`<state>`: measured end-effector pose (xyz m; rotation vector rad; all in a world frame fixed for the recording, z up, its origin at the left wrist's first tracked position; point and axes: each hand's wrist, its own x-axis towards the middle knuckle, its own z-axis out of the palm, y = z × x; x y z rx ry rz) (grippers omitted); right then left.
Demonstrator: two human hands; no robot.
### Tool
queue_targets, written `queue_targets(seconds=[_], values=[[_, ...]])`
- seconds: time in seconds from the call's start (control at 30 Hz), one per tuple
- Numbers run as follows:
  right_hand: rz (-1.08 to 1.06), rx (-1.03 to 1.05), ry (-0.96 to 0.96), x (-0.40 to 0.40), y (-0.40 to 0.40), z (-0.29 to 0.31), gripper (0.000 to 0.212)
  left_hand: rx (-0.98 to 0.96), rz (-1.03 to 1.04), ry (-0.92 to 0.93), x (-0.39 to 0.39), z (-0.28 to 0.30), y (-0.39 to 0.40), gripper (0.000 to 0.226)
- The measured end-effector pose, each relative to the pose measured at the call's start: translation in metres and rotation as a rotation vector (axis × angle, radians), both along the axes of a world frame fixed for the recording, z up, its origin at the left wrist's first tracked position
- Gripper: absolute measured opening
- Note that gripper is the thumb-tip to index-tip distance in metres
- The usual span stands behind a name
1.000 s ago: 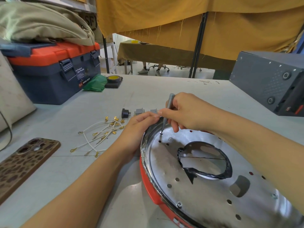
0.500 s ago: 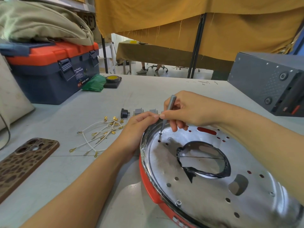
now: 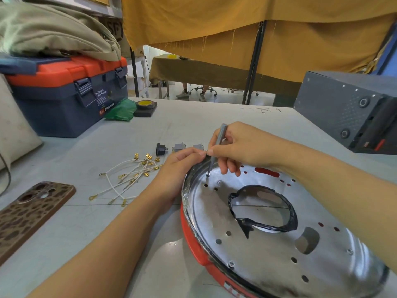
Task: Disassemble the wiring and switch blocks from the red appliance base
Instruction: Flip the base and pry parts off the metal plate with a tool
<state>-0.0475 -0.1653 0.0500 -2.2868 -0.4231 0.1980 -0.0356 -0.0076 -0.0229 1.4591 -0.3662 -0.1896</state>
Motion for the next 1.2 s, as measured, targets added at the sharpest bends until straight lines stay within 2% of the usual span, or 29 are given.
queue_targets(seconds=[0.13, 0.23, 0.3, 0.37, 0.43, 0.53, 0.73, 0.97, 1.2], values=[[-0.118, 0.185, 0.028, -0.001, 0.008, -0.006, 0.008, -0.021, 0.002, 0.009, 0.001, -0.001, -0.001, 0.02], [-0.194, 0.268, 0.045, -0.003, 0.012, -0.006, 0.025, -0.039, -0.002, 0.009, 0.001, -0.001, -0.001, 0.021], [-0.239, 0.137, -0.076, -0.004, 0.015, -0.007, 0.035, -0.029, 0.003, 0.005, 0.001, -0.001, -0.001, 0.02], [-0.259, -0.109, -0.236, -0.004, 0.016, -0.005, 0.043, -0.025, 0.009, 0.011, 0.002, -0.001, -0.001, 0.019], [-0.264, -0.252, -0.292, -0.004, 0.017, 0.0, 0.047, -0.033, 0.01, 0.021, 0.001, -0.002, -0.001, 0.02], [-0.254, -0.303, -0.252, -0.003, 0.017, 0.005, 0.045, -0.02, 0.024, 0.02, 0.001, -0.001, -0.001, 0.02], [-0.151, -0.252, -0.131, -0.002, 0.018, 0.013, 0.045, -0.029, 0.02, 0.023, 0.0, -0.001, -0.002, 0.017], [-0.032, -0.204, 0.004, 0.002, 0.014, 0.02, 0.026, -0.085, -0.019, 0.051, 0.0, 0.0, -0.001, 0.017], [0.053, -0.1, 0.14, 0.005, 0.003, 0.026, 0.014, -0.035, 0.006, 0.026, 0.0, 0.0, 0.0, 0.021]])
